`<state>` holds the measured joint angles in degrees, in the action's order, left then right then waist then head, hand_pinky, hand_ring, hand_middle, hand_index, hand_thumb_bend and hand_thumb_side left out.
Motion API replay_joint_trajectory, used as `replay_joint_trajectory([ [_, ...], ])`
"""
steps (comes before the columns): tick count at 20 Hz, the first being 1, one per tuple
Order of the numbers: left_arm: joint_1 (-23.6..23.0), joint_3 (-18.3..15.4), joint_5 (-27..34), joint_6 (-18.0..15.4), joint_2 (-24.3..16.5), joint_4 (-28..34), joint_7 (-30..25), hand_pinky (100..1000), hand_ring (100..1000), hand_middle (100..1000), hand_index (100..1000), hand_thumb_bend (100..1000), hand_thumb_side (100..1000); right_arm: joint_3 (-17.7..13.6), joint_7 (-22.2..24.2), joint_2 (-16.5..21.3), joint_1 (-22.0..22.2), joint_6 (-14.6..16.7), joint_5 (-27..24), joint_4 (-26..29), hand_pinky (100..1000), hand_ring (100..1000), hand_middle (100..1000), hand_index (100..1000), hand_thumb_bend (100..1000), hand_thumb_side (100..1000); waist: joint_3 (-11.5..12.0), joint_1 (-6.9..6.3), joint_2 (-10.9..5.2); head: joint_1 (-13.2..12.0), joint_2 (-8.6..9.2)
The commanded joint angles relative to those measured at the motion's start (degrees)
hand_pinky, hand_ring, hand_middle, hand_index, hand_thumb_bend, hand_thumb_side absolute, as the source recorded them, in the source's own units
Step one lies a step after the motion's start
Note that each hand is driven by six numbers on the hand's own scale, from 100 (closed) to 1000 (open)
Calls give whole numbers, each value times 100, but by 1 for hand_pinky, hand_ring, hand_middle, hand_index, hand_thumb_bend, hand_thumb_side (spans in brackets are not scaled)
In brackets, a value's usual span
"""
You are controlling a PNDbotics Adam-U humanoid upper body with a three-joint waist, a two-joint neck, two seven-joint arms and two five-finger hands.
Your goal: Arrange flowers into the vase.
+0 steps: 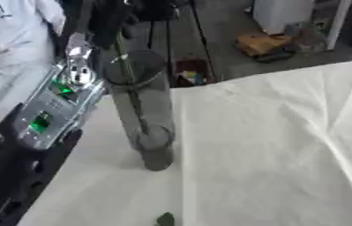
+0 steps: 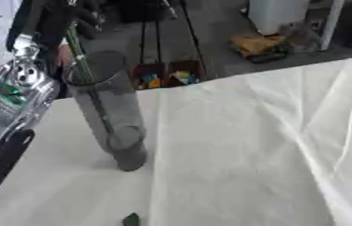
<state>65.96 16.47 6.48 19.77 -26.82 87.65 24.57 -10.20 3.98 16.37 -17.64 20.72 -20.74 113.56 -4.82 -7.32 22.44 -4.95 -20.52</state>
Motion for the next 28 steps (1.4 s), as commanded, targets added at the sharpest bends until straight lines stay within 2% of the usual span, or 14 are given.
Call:
replay_joint_trajectory([
  [1,75,-26,-89,-2,-205,22,-100,389,483,709,474,100,762,-28,-8,47,-54,-1,-24,103,877,793,347,896,100,917,4,34,-106,5,71],
  [7,60,20,-217,-4,-219,8,-268,402,497,728,513,100,761,-24,-12,48,-57,-6,-18,103,878,794,346,896,100,918,6,35,-100,7,76],
  [18,3,54,-334,-61,-202,-2,-308,406,503,736,524,100,770,-25,-30,44,-75,-13,-18,103,878,794,345,896,100,917,9,41,-83,13,97],
  [28,-78,96,-534,-177,-206,-50,-367,425,525,767,598,100,829,-21,-48,46,-84,-21,-26,103,879,794,345,897,100,917,14,51,-85,24,125],
])
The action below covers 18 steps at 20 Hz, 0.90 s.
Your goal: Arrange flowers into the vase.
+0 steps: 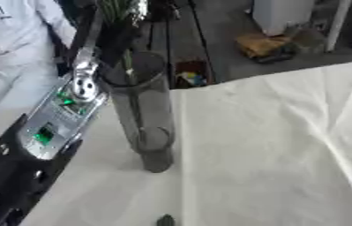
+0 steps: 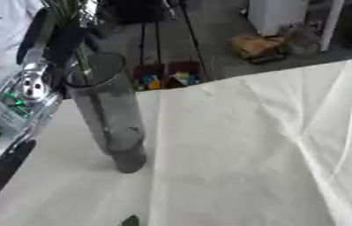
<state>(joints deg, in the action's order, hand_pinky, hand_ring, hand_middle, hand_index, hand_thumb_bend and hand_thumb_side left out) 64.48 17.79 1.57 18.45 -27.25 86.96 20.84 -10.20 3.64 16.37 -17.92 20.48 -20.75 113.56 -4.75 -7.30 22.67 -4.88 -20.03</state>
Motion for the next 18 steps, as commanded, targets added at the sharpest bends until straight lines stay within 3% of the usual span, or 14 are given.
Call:
replay_joint_trajectory([
  [1,64,-33,-41,-55,-162,14,12,426,527,770,608,100,839,-21,-15,45,-55,2,-24,103,879,794,345,897,100,918,6,50,-107,17,78],
  [11,28,10,-229,-149,-194,0,-179,488,582,821,685,100,877,-21,-33,45,-58,-2,-24,103,879,794,342,895,100,918,-1,50,-96,22,87],
  [17,22,-11,-336,-161,-189,-13,-293,488,582,821,685,100,877,-22,-36,45,-59,-2,-24,103,879,794,342,895,100,918,0,51,-95,21,89],
  [18,16,26,-363,-177,-209,-2,-321,546,621,852,723,100,875,-21,-34,45,-55,-7,-23,103,882,795,339,896,100,921,0,50,-93,18,86],
])
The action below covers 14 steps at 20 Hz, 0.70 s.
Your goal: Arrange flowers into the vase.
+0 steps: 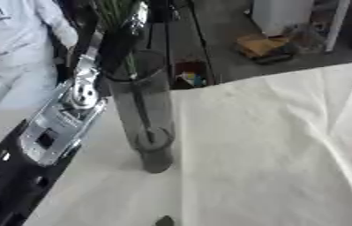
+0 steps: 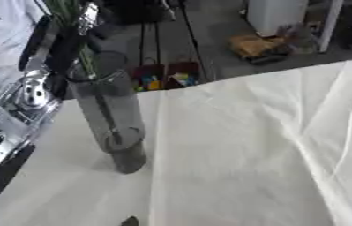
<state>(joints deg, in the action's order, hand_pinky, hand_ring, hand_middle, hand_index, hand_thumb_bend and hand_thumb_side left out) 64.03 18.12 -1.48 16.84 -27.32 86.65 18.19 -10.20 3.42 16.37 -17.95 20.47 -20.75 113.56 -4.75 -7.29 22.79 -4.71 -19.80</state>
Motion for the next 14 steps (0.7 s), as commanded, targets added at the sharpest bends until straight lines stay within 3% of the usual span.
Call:
replay_joint_trajectory([
  [1,52,44,-116,-32,-219,37,-114,546,621,852,723,100,875,-21,-9,43,-48,-11,-20,103,882,795,339,896,100,921,2,51,-102,-1,62],
  [6,39,-3,-319,-27,-281,78,-439,545,617,845,705,100,851,-27,-6,44,-32,-19,-12,103,883,796,338,897,100,920,36,55,-103,2,33],
  [14,51,-40,-310,60,-452,266,-536,551,620,841,706,100,826,-15,0,62,-12,-39,-27,103,882,796,340,897,100,921,86,52,-143,9,24],
])
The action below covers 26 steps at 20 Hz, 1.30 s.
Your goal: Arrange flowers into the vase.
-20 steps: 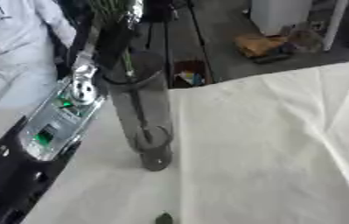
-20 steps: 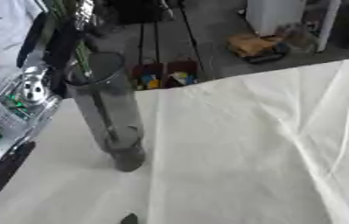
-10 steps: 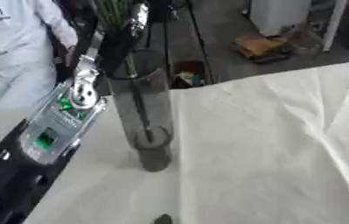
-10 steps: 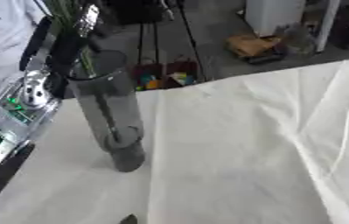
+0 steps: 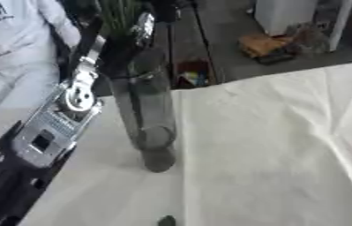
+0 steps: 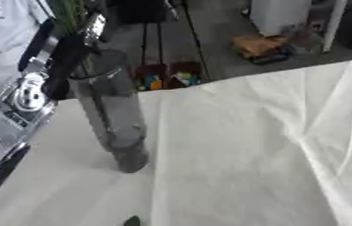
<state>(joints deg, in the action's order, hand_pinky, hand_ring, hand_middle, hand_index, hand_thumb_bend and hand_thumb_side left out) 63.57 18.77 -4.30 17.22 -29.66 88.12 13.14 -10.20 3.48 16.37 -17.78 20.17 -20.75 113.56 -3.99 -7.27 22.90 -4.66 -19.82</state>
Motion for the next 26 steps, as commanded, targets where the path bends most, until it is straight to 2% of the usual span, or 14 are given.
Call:
replay_joint_trajectory([
  [1,95,-104,-34,34,-232,128,-41,552,620,841,705,100,826,-15,-7,64,-26,-6,-31,103,882,796,340,897,100,921,13,54,-157,4,26],
  [11,63,-101,9,69,-266,195,-103,555,621,841,710,100,841,-21,-18,58,-24,-19,-41,103,883,796,339,897,100,924,16,59,-162,6,38],
  [20,-24,-61,-210,-55,-341,259,-234,574,643,861,784,100,999,-23,-40,55,-38,-39,-32,103,885,797,337,898,100,922,9,44,-148,26,71],
  [26,-46,-46,-379,-216,-406,318,-301,592,662,874,819,100,1000,-23,-41,56,-33,-42,-31,103,885,797,336,898,100,922,12,46,-146,35,79],
])
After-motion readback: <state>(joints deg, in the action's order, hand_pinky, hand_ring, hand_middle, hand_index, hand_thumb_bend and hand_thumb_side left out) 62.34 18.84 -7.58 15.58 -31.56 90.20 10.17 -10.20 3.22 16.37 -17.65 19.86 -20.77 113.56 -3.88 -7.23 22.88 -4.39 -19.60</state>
